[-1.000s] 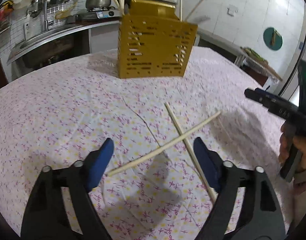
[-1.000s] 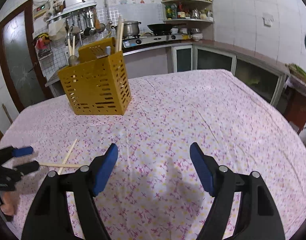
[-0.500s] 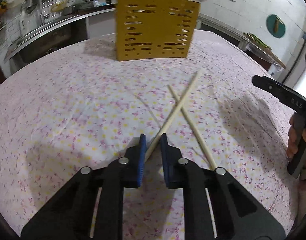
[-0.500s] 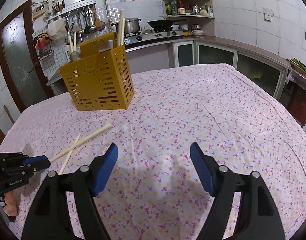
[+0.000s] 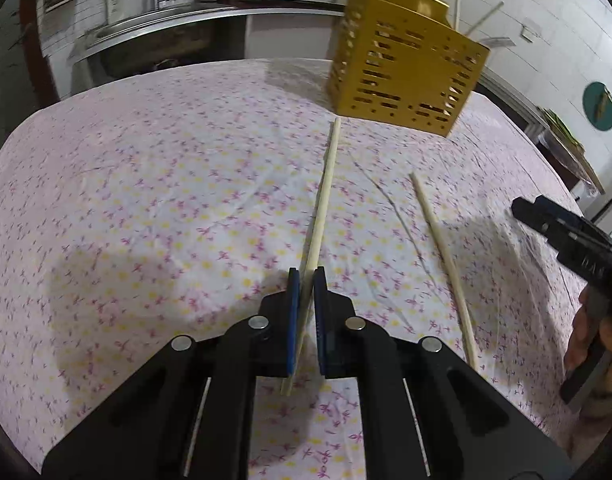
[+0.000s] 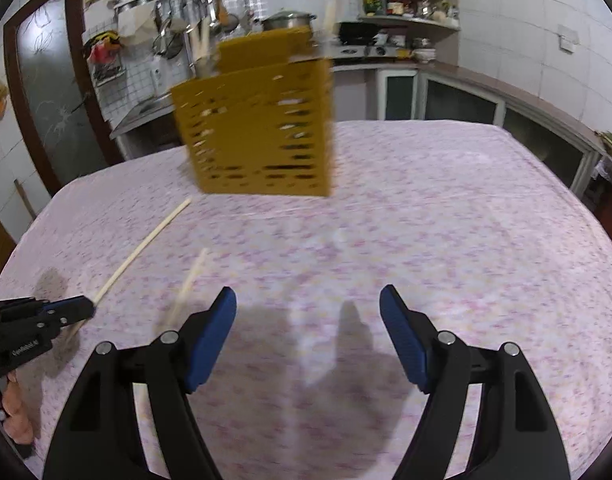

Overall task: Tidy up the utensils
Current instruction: 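Lower the left tool onto a chopstick while the right tool reaches another chopstick, then close the left tool on its chopstick while the right tool grips another chopstick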

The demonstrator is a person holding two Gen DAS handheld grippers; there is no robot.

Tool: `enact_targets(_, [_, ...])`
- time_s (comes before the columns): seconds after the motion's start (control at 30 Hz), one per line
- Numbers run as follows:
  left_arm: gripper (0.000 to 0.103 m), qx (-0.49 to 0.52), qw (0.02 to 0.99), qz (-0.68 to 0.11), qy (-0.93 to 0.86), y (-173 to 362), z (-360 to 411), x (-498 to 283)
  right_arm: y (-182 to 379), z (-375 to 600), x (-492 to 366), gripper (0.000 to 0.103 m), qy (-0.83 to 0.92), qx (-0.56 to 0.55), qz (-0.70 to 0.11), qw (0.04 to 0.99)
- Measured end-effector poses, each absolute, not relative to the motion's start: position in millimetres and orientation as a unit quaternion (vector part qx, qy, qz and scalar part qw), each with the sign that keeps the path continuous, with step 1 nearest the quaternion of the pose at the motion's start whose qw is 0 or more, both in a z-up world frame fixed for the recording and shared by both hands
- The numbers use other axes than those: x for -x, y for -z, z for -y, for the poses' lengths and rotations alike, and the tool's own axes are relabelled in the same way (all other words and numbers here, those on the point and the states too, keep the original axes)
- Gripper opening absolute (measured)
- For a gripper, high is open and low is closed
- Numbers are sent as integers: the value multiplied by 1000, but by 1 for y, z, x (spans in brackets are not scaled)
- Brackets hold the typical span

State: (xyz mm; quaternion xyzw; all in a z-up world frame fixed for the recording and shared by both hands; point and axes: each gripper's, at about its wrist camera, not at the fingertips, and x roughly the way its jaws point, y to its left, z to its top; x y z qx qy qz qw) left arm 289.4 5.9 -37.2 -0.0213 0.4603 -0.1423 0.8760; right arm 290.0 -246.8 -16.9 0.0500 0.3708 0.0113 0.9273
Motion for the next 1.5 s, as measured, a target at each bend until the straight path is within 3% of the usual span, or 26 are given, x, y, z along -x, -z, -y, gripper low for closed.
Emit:
enact_targets(0.1, [6,28,877,-460,135,37,-11,-288,21,225,-297,71,-22,-53,-386,921])
enact_targets(0.2, [6,31,878,-460,124,38,-16,-285,26,206,-307,56,-36,-58,-406,911])
enact_targets(0.3, [5,39,876,-465,120,38,-20,-284,31,191,-314,50,-43,-60,-425,902])
enact_targets(0.4, [5,43,876,-466,117,38,-22,-282,38,179,-321,33,-45,-55,-444,893])
enact_targets(0.47, [5,45,875,-467,120,38,-24,-281,41,177,-325,29,-52,-59,-453,888])
enact_targets(0.53, [5,46,873,-471,122,37,-24,-282,39,174,-326,13,-67,-56,-457,885])
enact_targets(0.63, [5,51,870,-474,128,34,-24,-286,32,178,-323,3,-67,-46,-452,888])
enact_targets(0.9, [5,39,863,-486,133,31,-5,-315,21,211,-324,3,-72,-75,-449,887])
enact_targets(1.5, [6,40,861,-488,134,37,-14,-316,36,175,-339,6,-78,-62,-477,873])
